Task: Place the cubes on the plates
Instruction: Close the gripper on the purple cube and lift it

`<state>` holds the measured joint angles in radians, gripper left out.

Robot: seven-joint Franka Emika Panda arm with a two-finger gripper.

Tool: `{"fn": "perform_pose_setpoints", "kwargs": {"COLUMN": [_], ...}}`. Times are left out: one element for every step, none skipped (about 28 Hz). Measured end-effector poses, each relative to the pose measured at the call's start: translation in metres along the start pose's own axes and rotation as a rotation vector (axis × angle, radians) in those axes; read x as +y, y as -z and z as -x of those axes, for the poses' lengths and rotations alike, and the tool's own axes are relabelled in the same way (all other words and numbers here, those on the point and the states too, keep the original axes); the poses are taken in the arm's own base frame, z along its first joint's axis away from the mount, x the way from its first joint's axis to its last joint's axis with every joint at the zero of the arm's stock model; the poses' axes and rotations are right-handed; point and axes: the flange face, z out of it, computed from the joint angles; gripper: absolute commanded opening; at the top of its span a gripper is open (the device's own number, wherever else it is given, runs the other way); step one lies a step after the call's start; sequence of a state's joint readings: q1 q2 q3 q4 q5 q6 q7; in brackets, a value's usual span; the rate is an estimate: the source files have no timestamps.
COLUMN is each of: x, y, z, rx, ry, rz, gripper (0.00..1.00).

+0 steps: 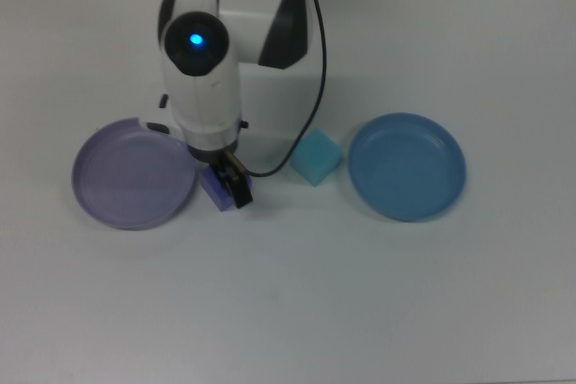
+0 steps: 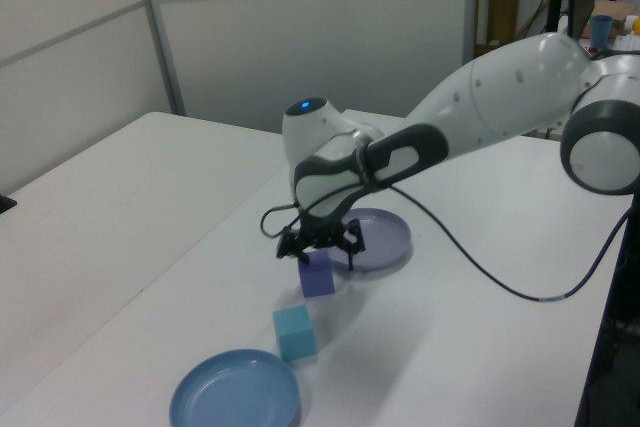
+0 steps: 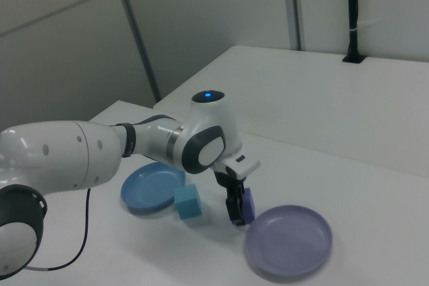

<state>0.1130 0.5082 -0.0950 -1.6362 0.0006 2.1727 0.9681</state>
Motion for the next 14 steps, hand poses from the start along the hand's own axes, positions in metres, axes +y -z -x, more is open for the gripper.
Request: {"fn": "perform_pose_setpoints", "kwargs": {"x": [-0.004, -0.008, -0.009, -0.011, -0.011, -0.012, -0.012, -0.012, -0.012, -0.012, -0.012, -0.012, -0.012, -0.013], "y": [0.002, 0.003, 0.004, 0.004, 0.004, 0.004, 0.004, 0.005, 0.005, 0.006, 0.008, 0.010, 0.012, 0.014], "z": [0.002, 0.004, 0.006, 0.007, 0.008, 0.009, 0.009, 0.008, 0.008, 0.007, 0.006, 0.005, 0.004, 0.003], "rx": [0.008, 0.013, 0.014, 0.015, 0.015, 0.015, 0.015, 0.015, 0.016, 0.017, 0.018, 0.021, 0.023, 0.025], "ry": [-0.003, -0.008, -0.011, -0.013, -0.015, -0.016, -0.017, -0.017, -0.018, -0.019, -0.020, -0.021, -0.022, -0.023], "rz": [-0.012, -0.020, -0.022, -0.023, -0.023, -0.023, -0.023, -0.024, -0.025, -0.026, -0.028, -0.033, -0.036, -0.039], "gripper": [1.00, 1.00, 1.00, 1.00, 1.00, 1.00, 1.00, 1.00, 1.00, 1.00, 1.00, 1.00, 1.00, 1.00]}}
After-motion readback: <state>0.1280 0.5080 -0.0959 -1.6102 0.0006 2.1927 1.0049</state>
